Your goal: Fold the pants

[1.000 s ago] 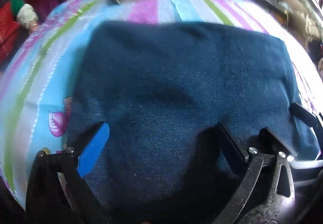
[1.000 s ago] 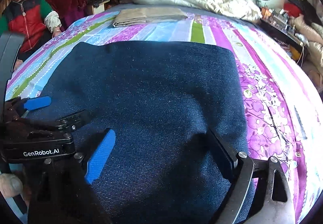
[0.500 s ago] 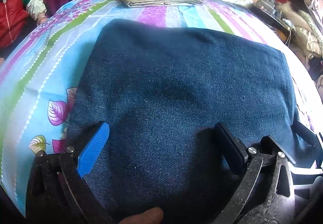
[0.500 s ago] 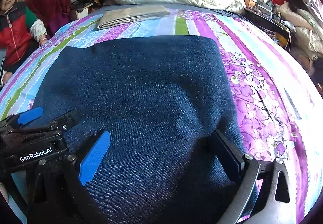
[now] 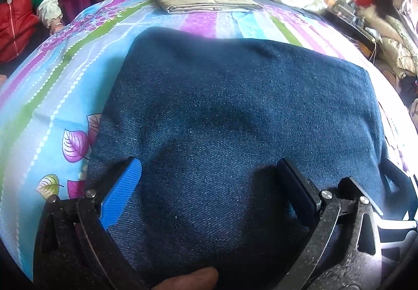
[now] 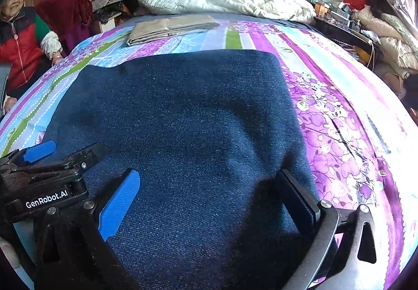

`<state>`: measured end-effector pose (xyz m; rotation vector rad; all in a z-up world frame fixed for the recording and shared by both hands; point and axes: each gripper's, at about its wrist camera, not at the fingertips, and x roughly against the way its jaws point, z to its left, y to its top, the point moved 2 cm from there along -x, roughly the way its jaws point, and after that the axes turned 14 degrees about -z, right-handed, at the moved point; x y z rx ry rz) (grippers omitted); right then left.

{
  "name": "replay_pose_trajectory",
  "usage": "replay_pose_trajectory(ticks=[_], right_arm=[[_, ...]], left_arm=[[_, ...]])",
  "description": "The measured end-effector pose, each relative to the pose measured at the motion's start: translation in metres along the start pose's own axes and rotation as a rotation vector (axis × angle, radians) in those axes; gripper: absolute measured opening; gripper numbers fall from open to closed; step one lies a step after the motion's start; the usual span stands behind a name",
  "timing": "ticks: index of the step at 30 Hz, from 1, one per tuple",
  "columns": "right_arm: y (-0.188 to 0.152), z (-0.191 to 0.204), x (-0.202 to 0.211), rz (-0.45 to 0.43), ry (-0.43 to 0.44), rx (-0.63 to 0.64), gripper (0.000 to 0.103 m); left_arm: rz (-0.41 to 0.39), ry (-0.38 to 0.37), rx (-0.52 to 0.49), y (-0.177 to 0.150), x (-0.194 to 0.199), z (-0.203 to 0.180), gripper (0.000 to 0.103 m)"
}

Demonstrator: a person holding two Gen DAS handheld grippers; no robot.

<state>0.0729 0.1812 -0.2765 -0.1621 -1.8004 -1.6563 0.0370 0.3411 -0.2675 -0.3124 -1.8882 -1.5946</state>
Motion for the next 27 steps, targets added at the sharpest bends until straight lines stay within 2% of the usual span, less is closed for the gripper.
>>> replay_pose_trajectory(ticks=[5, 12, 27], right_arm=[[-0.007, -0.013, 0.013, -0.023, -0.065, -0.024, 0.103], [-0.009, -0.016, 0.004, 0.003, -0.036, -0.034, 0.103], [-0.011, -0.017, -0.001, 0.001, -0.034, -0.041, 0.103]], left_arm=[[-0.005, -0.002, -0.001, -0.001, 0.003, -0.001, 0.103], [-0.01, 0.039, 0.022, -0.002, 0.004, 0.005, 0.103], [-0.024, 0.036, 0.025, -0.003, 0.002, 0.007, 0.103]])
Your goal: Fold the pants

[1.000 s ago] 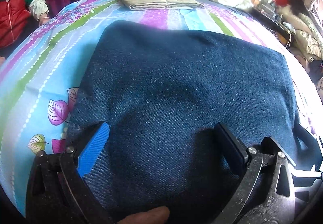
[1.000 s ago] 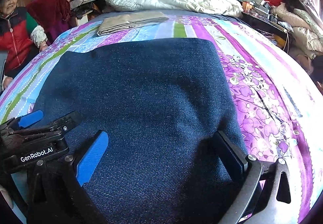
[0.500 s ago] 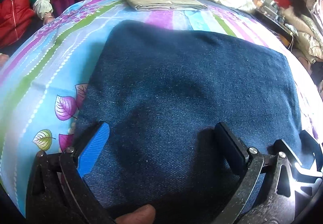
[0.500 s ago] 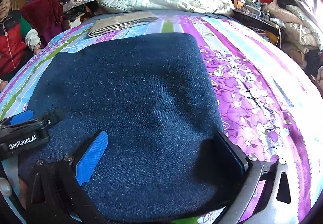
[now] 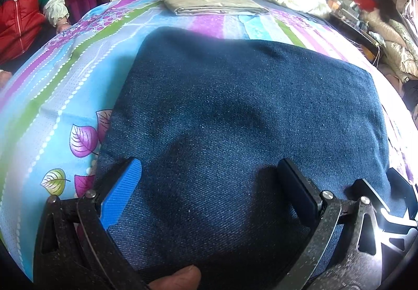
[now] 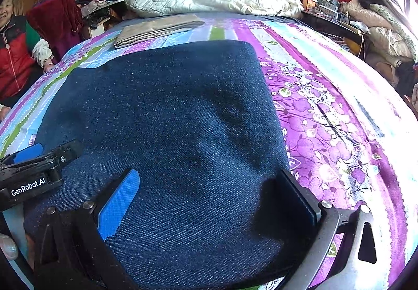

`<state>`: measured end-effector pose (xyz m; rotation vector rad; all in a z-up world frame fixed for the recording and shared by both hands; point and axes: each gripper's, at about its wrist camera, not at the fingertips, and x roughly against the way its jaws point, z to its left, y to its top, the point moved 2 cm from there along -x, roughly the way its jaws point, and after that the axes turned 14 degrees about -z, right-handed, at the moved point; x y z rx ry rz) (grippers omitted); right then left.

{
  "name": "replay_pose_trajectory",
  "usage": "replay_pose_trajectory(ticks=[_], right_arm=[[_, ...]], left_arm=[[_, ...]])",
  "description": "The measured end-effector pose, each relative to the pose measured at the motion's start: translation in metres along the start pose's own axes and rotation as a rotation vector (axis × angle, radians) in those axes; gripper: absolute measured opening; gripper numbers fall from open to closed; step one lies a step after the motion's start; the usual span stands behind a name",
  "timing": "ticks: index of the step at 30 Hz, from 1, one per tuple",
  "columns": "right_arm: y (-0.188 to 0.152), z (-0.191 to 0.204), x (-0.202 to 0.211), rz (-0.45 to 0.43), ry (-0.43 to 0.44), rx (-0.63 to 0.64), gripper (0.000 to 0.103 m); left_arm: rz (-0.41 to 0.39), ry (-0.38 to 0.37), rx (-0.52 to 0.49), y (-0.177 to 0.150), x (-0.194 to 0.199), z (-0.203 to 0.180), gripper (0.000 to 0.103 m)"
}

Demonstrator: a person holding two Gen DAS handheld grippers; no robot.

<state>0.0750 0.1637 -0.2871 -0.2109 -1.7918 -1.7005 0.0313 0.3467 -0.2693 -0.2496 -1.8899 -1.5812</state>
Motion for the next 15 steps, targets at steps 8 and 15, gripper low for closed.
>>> replay_pose_trajectory(ticks=[8, 15], right_arm=[[0.0004, -0.0011, -0.0017, 0.003, 0.003, -0.002, 0.103], [0.0004, -0.0013, -0.0015, 0.003, 0.004, -0.002, 0.103]], left_arm=[[0.001, -0.002, 0.002, -0.0001, -0.0003, 0.0003, 0.103], [0.001, -0.002, 0.003, 0.0, -0.0004, 0.0005, 0.103]])
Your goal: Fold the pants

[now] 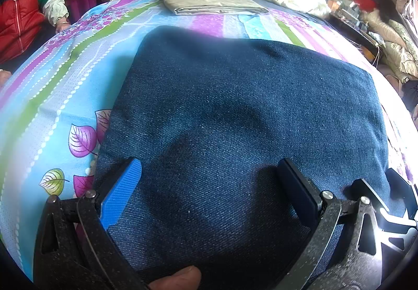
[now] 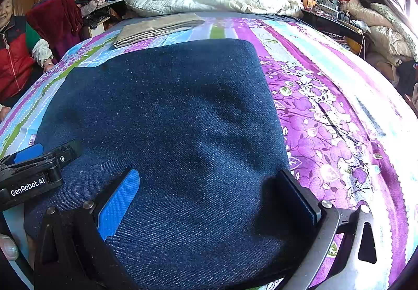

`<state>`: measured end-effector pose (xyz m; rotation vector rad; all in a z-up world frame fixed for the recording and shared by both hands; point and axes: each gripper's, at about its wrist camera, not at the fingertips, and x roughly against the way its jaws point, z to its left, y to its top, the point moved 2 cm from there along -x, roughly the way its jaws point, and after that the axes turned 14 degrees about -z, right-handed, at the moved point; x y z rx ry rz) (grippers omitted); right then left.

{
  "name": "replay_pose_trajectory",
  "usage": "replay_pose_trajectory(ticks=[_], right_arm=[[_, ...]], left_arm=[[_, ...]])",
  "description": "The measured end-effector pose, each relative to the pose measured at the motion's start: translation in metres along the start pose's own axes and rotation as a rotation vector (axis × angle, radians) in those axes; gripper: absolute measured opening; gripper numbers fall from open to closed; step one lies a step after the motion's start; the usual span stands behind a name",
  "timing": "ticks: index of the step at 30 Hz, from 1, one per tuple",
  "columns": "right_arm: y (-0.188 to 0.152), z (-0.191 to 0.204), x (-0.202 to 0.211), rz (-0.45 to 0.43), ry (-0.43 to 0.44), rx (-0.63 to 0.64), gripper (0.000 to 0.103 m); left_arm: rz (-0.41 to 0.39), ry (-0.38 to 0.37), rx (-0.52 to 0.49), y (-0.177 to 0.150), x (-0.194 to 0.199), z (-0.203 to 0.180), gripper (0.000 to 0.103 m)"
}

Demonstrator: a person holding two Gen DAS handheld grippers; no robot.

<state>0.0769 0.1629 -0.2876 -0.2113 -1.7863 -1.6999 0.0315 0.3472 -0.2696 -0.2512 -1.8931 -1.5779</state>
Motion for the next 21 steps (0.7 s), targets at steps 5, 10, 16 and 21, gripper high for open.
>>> replay_pose_trajectory(ticks=[5, 10, 16, 21], right_arm=[[0.0001, -0.0001, 0.0002, 0.0, 0.0, 0.0, 0.103], [0.0001, -0.0002, 0.0004, 0.0, 0.0, 0.0, 0.103], [0.0003, -0.0003, 0.0007, 0.0, 0.0, 0.0, 0.103], [0.0022, -0.0026, 0.0002, 0.014, 0.008, -0.003, 0.103]], left_arm=[[-0.001, 0.002, 0.001, -0.0002, 0.0, -0.0004, 0.103], [0.0, -0.002, 0.006, -0.0011, -0.0002, -0.0012, 0.103], [0.0, 0.0, 0.008, -0.001, -0.0008, -0.0013, 0.103], [0.009, -0.003, 0.013, 0.0, -0.0002, -0.001, 0.103]])
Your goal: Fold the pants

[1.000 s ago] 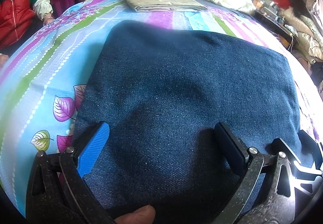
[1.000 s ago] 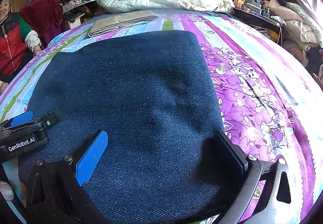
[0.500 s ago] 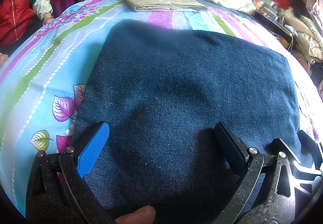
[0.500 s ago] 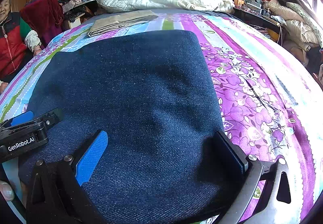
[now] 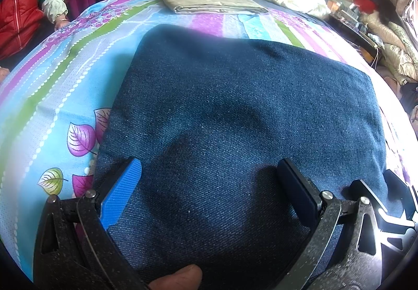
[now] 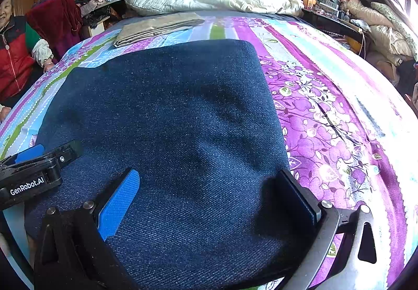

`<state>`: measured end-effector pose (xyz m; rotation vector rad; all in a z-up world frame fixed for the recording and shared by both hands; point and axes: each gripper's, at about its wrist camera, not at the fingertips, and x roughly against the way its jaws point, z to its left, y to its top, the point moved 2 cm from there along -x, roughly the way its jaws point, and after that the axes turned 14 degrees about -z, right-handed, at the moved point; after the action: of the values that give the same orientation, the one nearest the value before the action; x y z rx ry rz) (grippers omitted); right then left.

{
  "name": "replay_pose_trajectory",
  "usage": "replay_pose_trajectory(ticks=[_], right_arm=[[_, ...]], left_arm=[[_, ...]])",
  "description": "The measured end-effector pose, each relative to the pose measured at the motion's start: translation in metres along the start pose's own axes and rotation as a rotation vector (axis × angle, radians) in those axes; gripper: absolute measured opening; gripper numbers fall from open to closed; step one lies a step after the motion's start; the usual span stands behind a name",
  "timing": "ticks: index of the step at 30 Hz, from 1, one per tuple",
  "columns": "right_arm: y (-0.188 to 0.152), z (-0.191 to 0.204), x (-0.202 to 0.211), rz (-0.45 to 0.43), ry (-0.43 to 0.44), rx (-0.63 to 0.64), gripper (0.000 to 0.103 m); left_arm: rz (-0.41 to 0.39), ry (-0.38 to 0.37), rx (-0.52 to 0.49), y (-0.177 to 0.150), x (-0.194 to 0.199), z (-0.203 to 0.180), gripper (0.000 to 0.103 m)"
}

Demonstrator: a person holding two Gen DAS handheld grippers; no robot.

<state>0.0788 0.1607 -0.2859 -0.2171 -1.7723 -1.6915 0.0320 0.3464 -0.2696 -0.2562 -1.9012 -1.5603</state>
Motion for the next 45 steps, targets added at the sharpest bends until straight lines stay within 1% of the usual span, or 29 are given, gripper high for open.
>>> replay_pose_trajectory(ticks=[3, 8, 11, 12, 14, 16, 20, 23, 24, 26, 28, 29, 30, 31, 32, 33, 34, 35, 36, 37, 38, 40, 43, 45], right_arm=[[0.002, -0.001, -0.002, 0.025, 0.012, 0.008, 0.103], [0.004, 0.001, -0.001, 0.045, -0.005, 0.024, 0.103], [0.011, 0.002, 0.004, 0.089, 0.01, 0.033, 0.103], [0.014, 0.002, 0.008, 0.098, 0.018, 0.026, 0.103], [0.026, 0.002, 0.023, 0.073, 0.012, 0.024, 0.103], [0.04, 0.004, 0.042, 0.044, 0.0, 0.041, 0.103], [0.064, 0.007, 0.081, 0.001, -0.004, 0.065, 0.103], [0.085, 0.007, 0.112, -0.048, -0.023, 0.081, 0.103], [0.09, 0.006, 0.122, -0.064, -0.025, 0.078, 0.103], [0.101, 0.004, 0.144, -0.106, -0.027, 0.068, 0.103], [0.111, 0.002, 0.167, -0.141, -0.027, 0.063, 0.103], [0.117, 0.001, 0.177, -0.154, -0.024, 0.063, 0.103], [0.124, 0.001, 0.188, -0.176, -0.018, 0.065, 0.103], [0.131, 0.002, 0.203, -0.209, -0.014, 0.073, 0.103], [0.138, 0.003, 0.221, -0.253, -0.019, 0.086, 0.103], [0.143, 0.004, 0.234, -0.285, -0.023, 0.093, 0.103], [0.147, 0.006, 0.242, -0.3, -0.026, 0.092, 0.103], [0.151, 0.007, 0.25, -0.302, -0.029, 0.082, 0.103], [0.152, 0.007, 0.255, -0.295, -0.026, 0.074, 0.103], [0.153, 0.008, 0.258, -0.285, -0.016, 0.067, 0.103], [0.153, 0.009, 0.26, -0.281, -0.009, 0.063, 0.103], [0.149, 0.012, 0.26, -0.259, -0.004, 0.066, 0.103], [0.142, 0.014, 0.252, -0.216, 0.004, 0.072, 0.103], [0.137, 0.017, 0.249, -0.18, 0.026, 0.07, 0.103]], left_arm=[[0.026, 0.0, -0.003, 0.002, -0.001, -0.001, 0.103], [0.047, -0.015, 0.008, 0.002, -0.001, 0.001, 0.103], [0.068, -0.024, 0.011, 0.003, 0.001, 0.002, 0.103], [0.082, -0.042, 0.013, 0.005, 0.002, 0.003, 0.103], [0.103, -0.084, 0.031, 0.01, 0.006, 0.004, 0.103], [0.1, -0.115, 0.06, 0.013, 0.012, 0.007, 0.103], [0.081, -0.121, 0.074, 0.023, 0.033, 0.008, 0.103], [0.062, -0.193, 0.106, 0.037, 0.056, 0.007, 0.103], [0.04, -0.195, 0.103, 0.042, 0.065, 0.007, 0.103], [-0.038, -0.181, 0.08, 0.053, 0.088, 0.005, 0.103], [-0.127, -0.156, 0.055, 0.067, 0.115, 0.001, 0.103], [-0.171, -0.132, 0.034, 0.075, 0.13, -0.001, 0.103], [-0.256, -0.084, -0.011, 0.084, 0.157, -0.006, 0.103], [-0.319, -0.049, -0.041, 0.091, 0.174, -0.008, 0.103], [-0.4, -0.012, -0.067, 0.098, 0.196, -0.011, 0.103], [-0.474, 0.003, -0.07, 0.101, 0.217, -0.013, 0.103], [-0.532, 0.006, -0.035, 0.101, 0.236, -0.014, 0.103], [-0.553, -0.007, 0.006, 0.099, 0.243, -0.011, 0.103], [-0.566, -0.044, 0.052, 0.096, 0.25, -0.009, 0.103], [-0.551, -0.068, 0.062, 0.096, 0.248, -0.008, 0.103], [-0.517, -0.083, 0.062, 0.095, 0.247, -0.009, 0.103], [-0.47, -0.07, 0.031, 0.092, 0.248, -0.013, 0.103], [-0.387, -0.066, 0.01, 0.085, 0.246, -0.018, 0.103], [-0.34, -0.048, 0.006, 0.081, 0.243, -0.019, 0.103]])
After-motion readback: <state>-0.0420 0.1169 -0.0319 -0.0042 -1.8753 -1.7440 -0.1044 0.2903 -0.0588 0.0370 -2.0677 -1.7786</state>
